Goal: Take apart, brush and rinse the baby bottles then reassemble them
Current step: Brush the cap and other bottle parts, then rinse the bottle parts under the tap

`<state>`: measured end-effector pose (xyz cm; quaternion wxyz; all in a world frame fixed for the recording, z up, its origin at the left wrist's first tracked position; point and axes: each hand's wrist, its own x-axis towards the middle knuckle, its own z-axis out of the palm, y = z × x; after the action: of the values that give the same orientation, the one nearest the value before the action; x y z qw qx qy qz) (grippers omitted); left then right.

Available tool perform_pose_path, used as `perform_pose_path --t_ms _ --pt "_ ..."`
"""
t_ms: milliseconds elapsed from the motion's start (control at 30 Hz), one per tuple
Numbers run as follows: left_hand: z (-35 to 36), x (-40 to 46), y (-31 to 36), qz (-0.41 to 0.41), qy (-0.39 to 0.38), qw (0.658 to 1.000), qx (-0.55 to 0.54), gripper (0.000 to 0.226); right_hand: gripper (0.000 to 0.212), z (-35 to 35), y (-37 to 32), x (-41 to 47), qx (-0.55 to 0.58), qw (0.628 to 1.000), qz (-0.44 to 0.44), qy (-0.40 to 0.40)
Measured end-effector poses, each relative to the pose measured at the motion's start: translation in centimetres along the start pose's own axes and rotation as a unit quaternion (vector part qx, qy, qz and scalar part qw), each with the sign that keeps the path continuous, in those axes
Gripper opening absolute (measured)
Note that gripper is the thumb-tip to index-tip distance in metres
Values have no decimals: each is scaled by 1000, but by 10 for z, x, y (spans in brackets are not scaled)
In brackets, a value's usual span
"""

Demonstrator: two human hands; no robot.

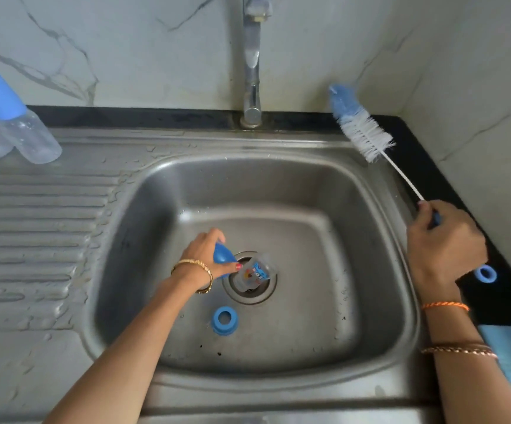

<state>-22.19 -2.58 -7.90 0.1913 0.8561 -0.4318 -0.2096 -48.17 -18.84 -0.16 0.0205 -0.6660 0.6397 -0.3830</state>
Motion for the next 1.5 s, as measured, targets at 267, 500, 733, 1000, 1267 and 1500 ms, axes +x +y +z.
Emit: perform_pose_path --t_ms 267,500,733,1000,1267,1500 --pt "26 6 -8 -20 -71 997 25 45 50 2 -2 -1 -72 997 18 -16" --pt "36 7 -7 -43 -76 987 133 46 50 4 7 5 -114 988 52 -92" --pt "42 4 -7 -61 -118 985 110 53 53 3 11 8 -149 977 58 -137" --pt "41 2 -6 -63 -142 977 148 59 48 2 3 4 -105 990 19 -92" --pt "33 4 2 -50 -176 969 164 75 37 12 -5 -10 -32 993 -112 -8" --pt "22 7 14 -28 -97 971 215 52 40 28 -22 -29 10 959 -275 -72"
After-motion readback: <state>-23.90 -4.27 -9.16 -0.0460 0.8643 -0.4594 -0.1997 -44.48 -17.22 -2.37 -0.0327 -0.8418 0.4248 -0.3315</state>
